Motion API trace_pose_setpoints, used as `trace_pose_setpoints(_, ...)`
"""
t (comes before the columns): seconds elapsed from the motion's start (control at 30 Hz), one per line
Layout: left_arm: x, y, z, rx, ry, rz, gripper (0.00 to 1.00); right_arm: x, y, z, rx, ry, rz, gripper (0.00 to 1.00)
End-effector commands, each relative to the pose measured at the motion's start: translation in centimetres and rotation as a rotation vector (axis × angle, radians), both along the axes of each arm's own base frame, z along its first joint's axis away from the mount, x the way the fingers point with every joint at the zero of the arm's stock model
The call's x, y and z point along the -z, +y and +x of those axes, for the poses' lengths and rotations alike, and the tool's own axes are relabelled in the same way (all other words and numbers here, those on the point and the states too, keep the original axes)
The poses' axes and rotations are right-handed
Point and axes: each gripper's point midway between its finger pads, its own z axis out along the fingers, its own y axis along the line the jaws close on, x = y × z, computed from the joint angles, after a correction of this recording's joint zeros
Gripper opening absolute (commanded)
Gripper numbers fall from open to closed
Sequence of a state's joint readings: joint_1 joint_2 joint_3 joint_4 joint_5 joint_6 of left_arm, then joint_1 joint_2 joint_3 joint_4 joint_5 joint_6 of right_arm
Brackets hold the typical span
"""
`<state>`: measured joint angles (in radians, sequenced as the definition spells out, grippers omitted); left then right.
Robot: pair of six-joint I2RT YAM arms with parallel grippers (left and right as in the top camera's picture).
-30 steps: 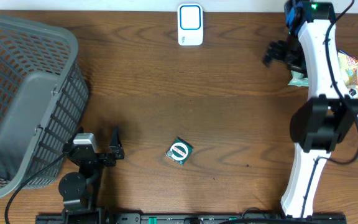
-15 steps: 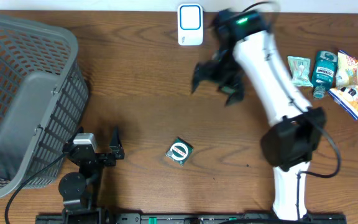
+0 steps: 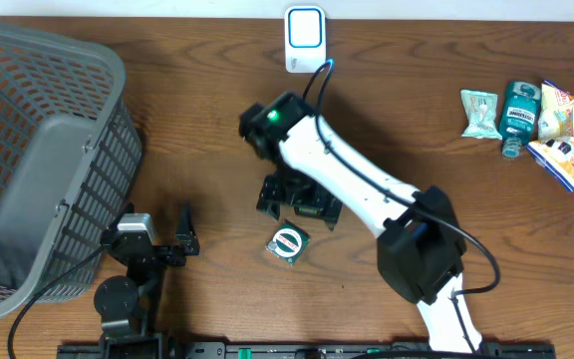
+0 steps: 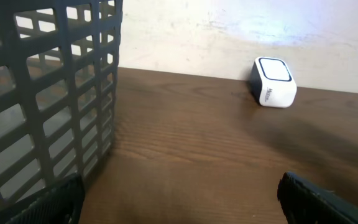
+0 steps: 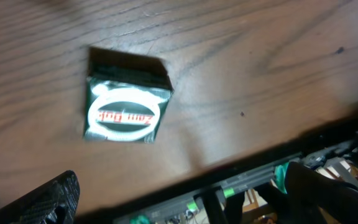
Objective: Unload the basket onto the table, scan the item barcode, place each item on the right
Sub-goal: 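Reach the right gripper down and grasp the green Zam-Buk tin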
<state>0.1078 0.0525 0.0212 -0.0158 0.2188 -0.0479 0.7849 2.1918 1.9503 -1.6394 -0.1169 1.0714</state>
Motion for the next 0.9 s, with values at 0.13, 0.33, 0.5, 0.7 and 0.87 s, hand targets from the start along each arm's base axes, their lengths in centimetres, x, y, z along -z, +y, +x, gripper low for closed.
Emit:
trace_pose_setpoints(0.13, 1.6, -0.2, -0.1, 0.012, 0.047, -0.005, 0.98, 5.0, 2.4, -1.0, 0.044, -0.091, -0.017, 0.99)
trace_pose_setpoints(0.33, 1.6, -0.2, -0.1, 0.012, 0.047, -0.005, 0.98, 7.5, 1.8, -1.8, 0.068, -0.089, -0.041, 0.99)
trace_pose_setpoints(0.5, 1.6, -0.2, -0.1, 0.012, 0.046, -0.005, 0.98, 9.7, 1.0, -3.3, 0.098, -0.042, -0.045, 0.99)
trace_pose_setpoints(0.7, 1.6, -0.2, -0.1, 0.012, 0.047, -0.005, 0.98, 11.9, 1.2, -3.9, 0.107, -0.031, 0.0, 0.8)
trace_pose_setpoints(0.87, 1.6, -0.2, -0.1, 0.012, 0.047, -0.005, 0.98, 12.6, -0.2, -2.9, 0.059, -0.102, -0.053, 0.74)
